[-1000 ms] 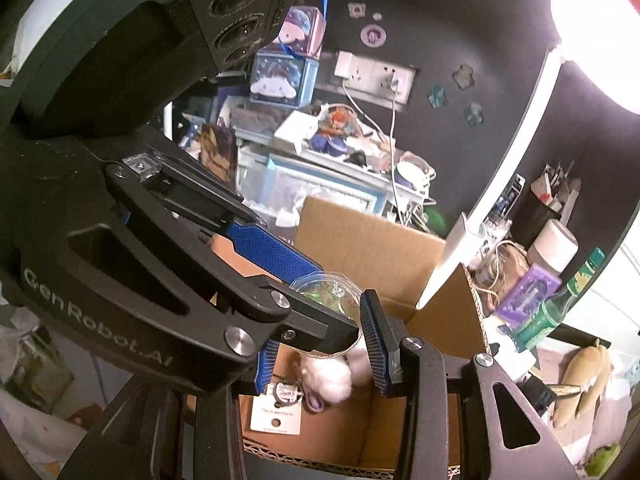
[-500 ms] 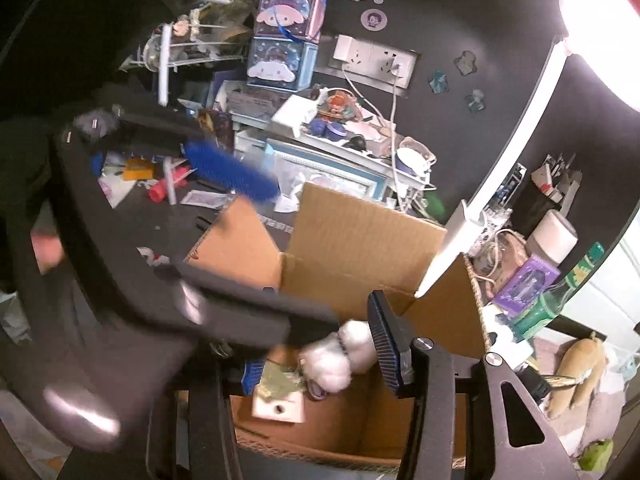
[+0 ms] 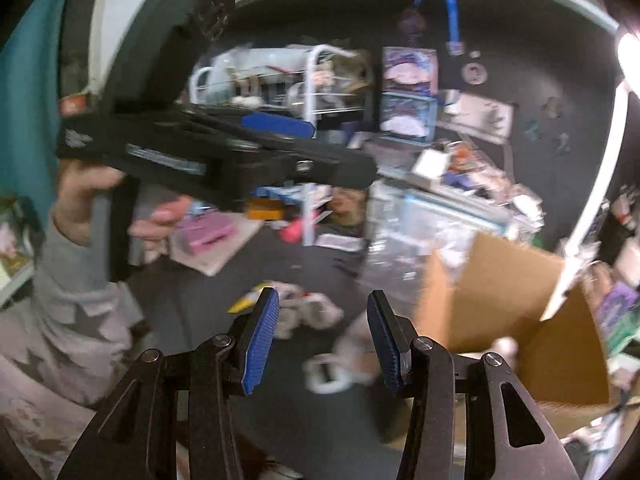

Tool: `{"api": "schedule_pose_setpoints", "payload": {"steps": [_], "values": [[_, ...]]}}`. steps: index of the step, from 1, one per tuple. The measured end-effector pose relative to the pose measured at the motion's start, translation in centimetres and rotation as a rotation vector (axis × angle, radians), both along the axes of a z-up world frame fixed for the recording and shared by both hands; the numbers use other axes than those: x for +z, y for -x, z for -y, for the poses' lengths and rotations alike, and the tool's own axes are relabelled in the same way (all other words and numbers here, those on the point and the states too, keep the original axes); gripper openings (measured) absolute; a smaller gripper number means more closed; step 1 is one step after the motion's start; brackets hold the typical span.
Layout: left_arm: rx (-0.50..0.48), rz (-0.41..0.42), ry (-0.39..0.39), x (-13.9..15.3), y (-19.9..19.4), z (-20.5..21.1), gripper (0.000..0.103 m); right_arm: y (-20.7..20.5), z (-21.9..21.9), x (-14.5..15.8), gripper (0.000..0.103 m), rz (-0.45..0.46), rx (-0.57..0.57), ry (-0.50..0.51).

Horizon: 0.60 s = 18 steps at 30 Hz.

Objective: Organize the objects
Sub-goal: 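Move the right gripper back over the white pouch with pink ring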

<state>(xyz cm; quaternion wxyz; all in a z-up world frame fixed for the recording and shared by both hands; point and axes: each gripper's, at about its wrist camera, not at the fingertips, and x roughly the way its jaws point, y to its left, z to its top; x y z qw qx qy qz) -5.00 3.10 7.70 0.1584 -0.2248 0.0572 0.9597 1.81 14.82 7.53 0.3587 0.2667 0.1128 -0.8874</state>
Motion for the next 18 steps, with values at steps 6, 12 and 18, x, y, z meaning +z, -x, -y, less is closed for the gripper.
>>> {"api": "schedule_pose_setpoints", "payload": {"steps": [6, 12, 18], "values": [[0.111, -0.037, -0.011, -4.3, -1.9, 3.7, 0.102, -1.1, 3.1, -4.5, 0.042, 0.075, -0.051, 0.044], [0.125, 0.041, -0.09, -8.2, -2.4, 6.0, 0.102, 1.4, 3.5, -10.1, 0.042, 0.19, -0.199, 0.011], [0.121, 0.117, -0.097, -11.0, -2.4, 6.4, 0.102, 3.3, 4.1, -13.9, 0.042, 0.217, -0.269, -0.102]]}}
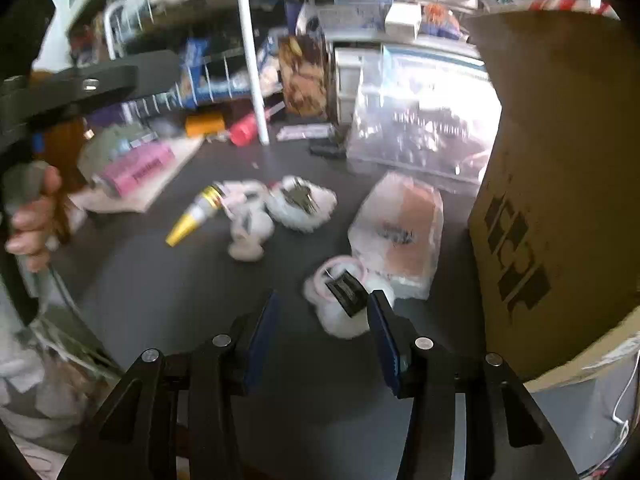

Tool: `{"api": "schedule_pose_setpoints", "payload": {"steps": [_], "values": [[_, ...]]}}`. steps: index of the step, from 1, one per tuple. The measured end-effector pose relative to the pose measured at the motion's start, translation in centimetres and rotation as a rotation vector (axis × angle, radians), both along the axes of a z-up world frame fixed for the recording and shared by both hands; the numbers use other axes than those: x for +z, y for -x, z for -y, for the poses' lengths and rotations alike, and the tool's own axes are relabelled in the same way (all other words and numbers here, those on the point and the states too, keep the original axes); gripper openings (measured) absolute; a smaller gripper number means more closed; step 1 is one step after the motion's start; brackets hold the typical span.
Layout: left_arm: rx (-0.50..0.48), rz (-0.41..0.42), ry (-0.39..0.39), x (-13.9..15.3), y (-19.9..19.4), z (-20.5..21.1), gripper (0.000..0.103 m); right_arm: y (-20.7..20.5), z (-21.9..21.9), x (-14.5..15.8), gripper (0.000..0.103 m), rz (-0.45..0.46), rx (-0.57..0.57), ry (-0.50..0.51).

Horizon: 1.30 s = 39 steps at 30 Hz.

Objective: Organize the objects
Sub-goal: 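Move the right gripper back over the white pouch with pink ring, then close the right gripper on the white fluffy pouch and lift it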

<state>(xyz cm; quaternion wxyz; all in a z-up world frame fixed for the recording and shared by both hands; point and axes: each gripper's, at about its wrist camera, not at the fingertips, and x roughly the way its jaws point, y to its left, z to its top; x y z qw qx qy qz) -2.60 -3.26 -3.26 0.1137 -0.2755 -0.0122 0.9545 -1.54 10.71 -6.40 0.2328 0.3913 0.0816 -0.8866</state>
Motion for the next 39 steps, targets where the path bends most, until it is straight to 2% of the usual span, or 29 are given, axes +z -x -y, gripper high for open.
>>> {"api": "schedule_pose_setpoints", "payload": {"steps": [5, 15, 16, 19, 26, 30, 32, 39], "values": [[-0.023, 0.043, -0.084, -1.1, 0.2, 0.6, 0.102, 0.8, 0.0, -1.0, 0.042, -0.005, -0.025, -0.047], [-0.035, 0.079, -0.083, -1.9, 0.6, 0.0, 0.102, 1.7, -0.3, -1.9, 0.044, 0.004, -0.042, -0.058], [-0.044, 0.085, -0.085, -2.0, 0.6, -0.1, 0.102, 1.6, -0.3, -1.9, 0.043, 0.004, -0.042, -0.059], [-0.1, 0.112, -0.102, -2.4, 0.8, -0.7, 0.102, 1.5, -0.2, -1.8, 0.025, -0.003, -0.031, -0.058], [-0.213, 0.185, -0.093, -3.1, 1.3, -2.5, 0.101, 0.4, -0.2, -1.0, 0.023, -0.041, 0.032, -0.033], [-0.287, 0.212, -0.103, -2.6, 1.3, -3.4, 0.087, -0.6, 0.2, 0.6, 0.023, -0.081, 0.115, 0.001], [-0.305, 0.216, -0.098, -2.1, 1.3, -3.8, 0.075, -1.1, 0.6, 1.5, 0.023, -0.098, 0.155, 0.013], [-0.344, 0.198, -0.116, 0.8, 1.3, -3.8, 0.053, -1.7, 1.5, 5.4, 0.023, -0.182, 0.258, 0.013]]}}
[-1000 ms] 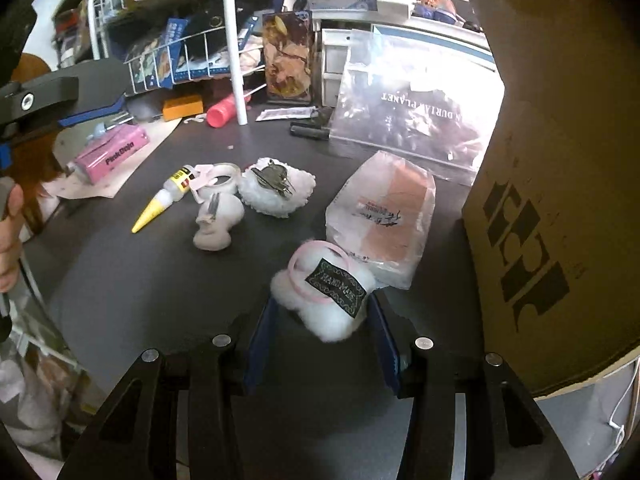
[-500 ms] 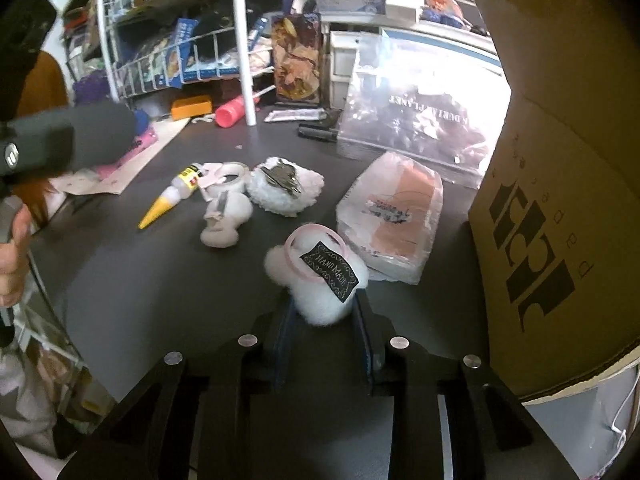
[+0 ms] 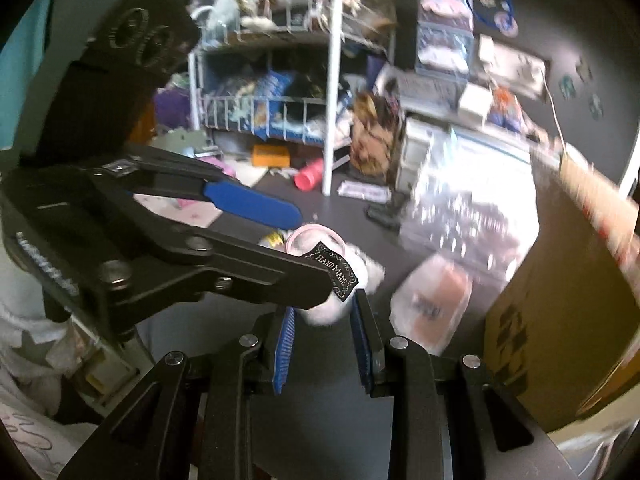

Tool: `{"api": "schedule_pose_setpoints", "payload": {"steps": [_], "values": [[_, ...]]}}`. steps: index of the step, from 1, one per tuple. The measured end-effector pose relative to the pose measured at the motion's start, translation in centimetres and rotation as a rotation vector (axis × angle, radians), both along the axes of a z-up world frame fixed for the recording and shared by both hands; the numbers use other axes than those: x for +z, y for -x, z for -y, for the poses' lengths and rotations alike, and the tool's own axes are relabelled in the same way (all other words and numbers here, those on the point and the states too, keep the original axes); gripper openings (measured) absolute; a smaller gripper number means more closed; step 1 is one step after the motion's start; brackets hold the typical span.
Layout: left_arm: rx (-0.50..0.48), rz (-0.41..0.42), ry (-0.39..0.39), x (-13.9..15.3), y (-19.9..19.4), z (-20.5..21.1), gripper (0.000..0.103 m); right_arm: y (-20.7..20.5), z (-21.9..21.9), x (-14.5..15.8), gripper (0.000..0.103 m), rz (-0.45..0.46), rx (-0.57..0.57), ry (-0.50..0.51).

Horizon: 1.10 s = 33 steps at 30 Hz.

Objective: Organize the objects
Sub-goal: 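Close the right gripper on the white fluffy pouch and lift it, then carry the pouch with the right gripper into the box and release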

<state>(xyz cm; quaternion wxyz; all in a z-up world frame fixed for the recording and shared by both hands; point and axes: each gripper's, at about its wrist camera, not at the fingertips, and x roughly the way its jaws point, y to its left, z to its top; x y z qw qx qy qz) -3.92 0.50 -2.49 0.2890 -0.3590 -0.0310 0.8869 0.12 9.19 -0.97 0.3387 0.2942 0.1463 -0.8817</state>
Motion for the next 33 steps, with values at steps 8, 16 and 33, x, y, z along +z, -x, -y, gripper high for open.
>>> {"api": "schedule_pose_setpoints", "payload": {"steps": [8, 16, 33], "values": [[-0.024, -0.038, -0.015, 3.8, 0.5, -0.6, 0.033, 0.1, -0.4, 4.1, 0.023, -0.094, 0.053, -0.029], [-0.061, -0.051, -0.019, 6.8, 3.5, -3.7, 0.03, 1.9, -2.7, 7.2, 0.023, -0.113, 0.031, -0.041], [-0.208, 0.079, 0.019, 7.5, 11.2, -14.7, 0.028, 7.4, -12.7, 8.9, 0.023, 0.026, -0.161, -0.058]]}}
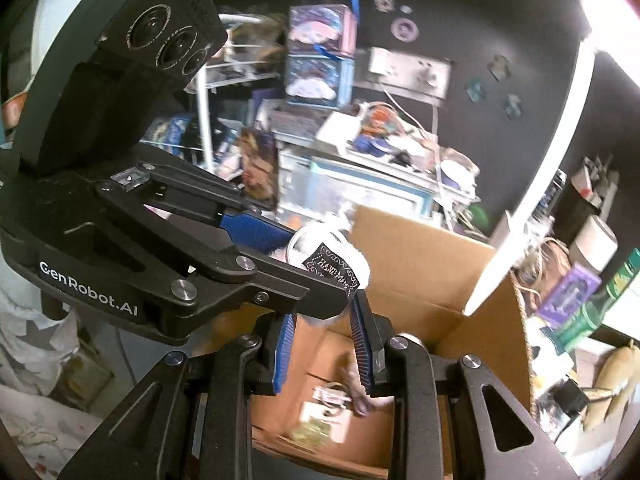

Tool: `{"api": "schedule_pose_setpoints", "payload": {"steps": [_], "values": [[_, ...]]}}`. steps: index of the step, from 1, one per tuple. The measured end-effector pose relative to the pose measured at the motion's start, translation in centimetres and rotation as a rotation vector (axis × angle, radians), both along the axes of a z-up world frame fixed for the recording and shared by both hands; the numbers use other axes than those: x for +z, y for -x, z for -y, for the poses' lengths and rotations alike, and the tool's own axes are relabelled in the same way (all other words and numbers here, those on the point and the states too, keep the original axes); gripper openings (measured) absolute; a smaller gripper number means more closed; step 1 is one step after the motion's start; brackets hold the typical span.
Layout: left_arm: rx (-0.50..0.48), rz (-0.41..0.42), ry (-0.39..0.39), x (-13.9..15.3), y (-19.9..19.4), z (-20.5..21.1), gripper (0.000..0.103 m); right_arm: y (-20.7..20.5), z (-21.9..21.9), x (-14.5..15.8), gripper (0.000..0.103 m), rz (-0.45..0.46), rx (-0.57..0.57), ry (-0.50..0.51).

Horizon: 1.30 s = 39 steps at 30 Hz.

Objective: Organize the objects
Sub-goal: 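Carry the pouch with the right gripper into the box and release, then withdraw the open right gripper from the box over the clear plastic bag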

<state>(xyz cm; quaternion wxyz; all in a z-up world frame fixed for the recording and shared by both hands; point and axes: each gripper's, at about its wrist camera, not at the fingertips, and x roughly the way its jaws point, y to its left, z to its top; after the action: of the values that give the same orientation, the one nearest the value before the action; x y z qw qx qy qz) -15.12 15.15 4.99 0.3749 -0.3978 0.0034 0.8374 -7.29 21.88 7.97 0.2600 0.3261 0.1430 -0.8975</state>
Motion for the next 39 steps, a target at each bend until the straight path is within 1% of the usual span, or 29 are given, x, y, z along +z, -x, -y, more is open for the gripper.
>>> {"api": "schedule_pose_setpoints", "payload": {"steps": [4, 10, 11, 12, 14, 15, 16, 17, 20, 22, 26, 28, 30, 31, 33, 35, 39], "values": [[-0.021, 0.027, 0.007, -0.5, 0.9, -1.3, 0.028, 0.7, -1.4, -0.4, 0.023, 0.034, -0.028, -0.006], [-0.036, 0.063, 0.019, -1.2, 1.8, -2.7, 0.028, 1.3, -2.4, -0.8, 0.023, 0.067, -0.056, -0.044], [-0.038, 0.066, 0.027, -1.2, 1.8, -2.9, 0.03, 1.4, -2.6, -0.9, 0.024, 0.072, -0.059, -0.048], [-0.036, 0.069, 0.04, -1.3, 1.9, -3.0, 0.033, 1.5, -2.6, -1.0, 0.03, 0.081, -0.061, -0.056], [-0.025, 0.052, 0.057, -1.2, 1.7, -2.9, 0.055, 1.6, -2.9, -1.1, 0.038, 0.083, -0.081, -0.071], [-0.019, 0.038, 0.058, -1.0, 1.5, -2.8, 0.061, 1.6, -2.9, -1.1, 0.04, 0.081, -0.088, -0.073], [-0.018, 0.03, 0.055, -0.8, 1.4, -2.5, 0.065, 1.6, -3.0, -1.1, 0.04, 0.083, -0.09, -0.071], [-0.016, 0.02, 0.053, -0.6, 1.3, -2.3, 0.068, 1.5, -3.1, -1.0, 0.04, 0.087, -0.09, -0.064], [0.001, -0.01, 0.049, 0.1, 0.7, -1.2, 0.072, 1.2, -3.2, -0.7, 0.04, 0.074, -0.097, -0.06], [0.017, -0.026, 0.036, 0.5, 0.2, -0.2, 0.074, 0.9, -3.2, -0.4, 0.04, 0.059, -0.102, -0.045], [0.075, -0.076, 0.013, 1.6, -1.3, 2.7, 0.081, -0.1, -2.8, 0.1, 0.04, 0.033, -0.091, 0.006], [0.115, -0.112, -0.009, 2.1, -2.4, 4.5, 0.081, -1.3, -2.0, 0.5, 0.04, 0.001, -0.056, 0.042], [0.155, -0.127, -0.055, 2.3, -3.4, 6.7, 0.081, -3.0, -0.7, 1.2, 0.04, -0.037, -0.008, 0.083], [0.186, -0.138, -0.078, 2.3, -4.2, 8.2, 0.081, -3.6, -0.1, 1.4, 0.04, -0.052, 0.014, 0.097], [0.234, -0.161, -0.094, 2.0, -5.4, 10.1, 0.082, -5.1, 1.3, 1.8, 0.041, -0.081, 0.056, 0.135], [0.293, -0.185, -0.103, 1.5, -6.8, 12.1, 0.085, -6.6, 3.1, 1.6, 0.041, -0.097, 0.102, 0.175], [0.412, -0.2, -0.114, -0.5, -9.0, 16.0, 0.086, -8.4, 6.2, 0.1, 0.042, -0.08, 0.163, 0.241]]}}
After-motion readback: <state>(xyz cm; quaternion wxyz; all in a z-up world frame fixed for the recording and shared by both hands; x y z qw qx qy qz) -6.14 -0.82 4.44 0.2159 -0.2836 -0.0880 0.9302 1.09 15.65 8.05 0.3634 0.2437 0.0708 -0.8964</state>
